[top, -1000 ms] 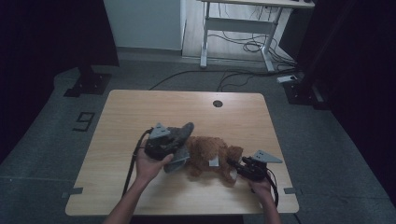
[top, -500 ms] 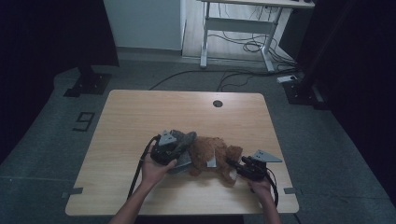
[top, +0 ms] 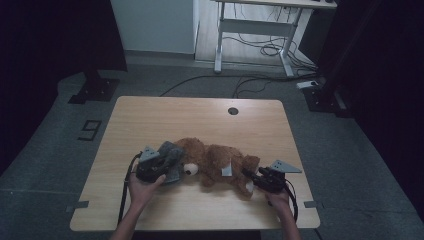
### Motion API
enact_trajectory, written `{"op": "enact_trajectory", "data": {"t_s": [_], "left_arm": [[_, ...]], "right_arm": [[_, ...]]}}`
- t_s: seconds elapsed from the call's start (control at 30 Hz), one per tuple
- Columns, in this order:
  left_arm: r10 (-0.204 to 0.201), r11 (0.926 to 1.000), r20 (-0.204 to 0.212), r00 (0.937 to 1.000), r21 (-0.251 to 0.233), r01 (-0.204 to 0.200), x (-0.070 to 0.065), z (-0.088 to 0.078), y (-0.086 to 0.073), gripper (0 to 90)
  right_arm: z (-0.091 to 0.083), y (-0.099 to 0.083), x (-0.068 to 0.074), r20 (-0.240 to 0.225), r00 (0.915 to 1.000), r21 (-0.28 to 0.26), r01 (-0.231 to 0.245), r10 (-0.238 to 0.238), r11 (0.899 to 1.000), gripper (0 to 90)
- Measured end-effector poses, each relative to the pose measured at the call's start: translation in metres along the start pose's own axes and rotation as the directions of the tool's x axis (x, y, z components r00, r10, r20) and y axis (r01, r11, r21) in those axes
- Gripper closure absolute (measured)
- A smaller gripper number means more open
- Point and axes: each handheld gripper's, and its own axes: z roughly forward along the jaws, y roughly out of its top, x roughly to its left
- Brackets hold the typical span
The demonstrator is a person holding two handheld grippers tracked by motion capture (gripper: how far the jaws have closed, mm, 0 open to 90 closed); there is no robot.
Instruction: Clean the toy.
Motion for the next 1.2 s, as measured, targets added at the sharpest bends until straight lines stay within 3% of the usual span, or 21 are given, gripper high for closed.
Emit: {"op": "enact_trajectory", "data": {"t_s": [0.17, 0.37, 0.43, 0.57, 0.7, 0.8, 0.9, 0.93, 0.97, 1.0, 1.1, 1.2], "left_arm": [[-0.078, 0.9969, -0.036, 0.9963, 0.006, 0.078, 0.026, 0.004, 0.009, 77.0], [-0.065, 0.9968, -0.026, 0.9976, -0.048, 0.063, 0.026, 0.004, 0.041, 76.9], [-0.041, 0.9991, -0.007, 0.9991, -0.013, 0.041, 0.022, 0.013, 0.047, 76.9], [-0.009, 0.996, -0.035, 0.9993, 0.089, 0.012, 0.018, 0.036, 0.039, 77.1], [-0.029, 0.9866, -0.027, 0.9992, 0.16, 0.033, 0.027, 0.046, 0.019, 77.1], [-0.036, 0.9835, -0.014, 0.9993, 0.177, 0.038, 0.029, 0.044, 0.01, 76.9], [-0.027, 0.9907, -0.023, 0.9994, 0.133, 0.03, 0.028, 0.024, 0.02, 76.8], [-0.027, 0.9907, -0.023, 0.9994, 0.133, 0.03, 0.028, 0.024, 0.02, 76.9], [-0.029, 0.9972, -0.014, 0.9995, 0.068, 0.03, 0.025, 0.005, 0.034, 76.9], [-0.018, 0.9991, -0.012, 0.9998, 0.039, 0.018, 0.021, -0.003, 0.041, 76.9], [0.038, 0.9989, 0.014, 0.9992, -0.028, -0.038, -0.002, -0.022, 0.062, 76.8], [0.103, 0.9935, 0.063, 0.9927, -0.056, -0.099, -0.031, -0.025, 0.079, 76.6]], "right_arm": [[0.001, -0.001, 0.0, -0.006, 0.9999, 0.003, 0.009, -0.009, 1.0, 62.8], [0.0, -0.002, -0.002, -0.014, 0.9998, 0.004, 0.017, -0.017, 1.0, 63.0], [0.0, -0.002, -0.002, -0.014, 0.9998, 0.003, 0.017, -0.017, 1.0, 63.0], [0.0, -0.002, -0.002, -0.009, 0.9998, 0.002, 0.017, -0.017, 1.0, 62.9], [0.0, -0.002, -0.004, -0.003, 0.9999, -0.001, 0.015, -0.015, 1.0, 62.9], [0.0, -0.002, -0.004, 0.014, 0.9994, -0.003, 0.03, -0.03, 1.0, 62.8], [0.0, -0.002, -0.004, 0.021, 0.9991, -0.002, 0.037, -0.037, 0.999, 62.9], [0.0, -0.002, -0.004, 0.021, 0.9991, -0.002, 0.037, -0.037, 0.999, 62.9], [0.0, -0.002, -0.005, 0.02, 0.9994, -0.004, 0.028, -0.027, 1.0, 62.8], [0.0, -0.002, -0.004, 0.019, 0.9994, -0.005, 0.028, -0.028, 1.0, 62.8], [0.0, -0.002, -0.004, 0.019, 0.9993, -0.004, 0.033, -0.033, 0.999, 62.8], [0.0, -0.002, -0.004, 0.019, 0.9993, -0.004, 0.032, -0.032, 0.999, 62.8]]}}
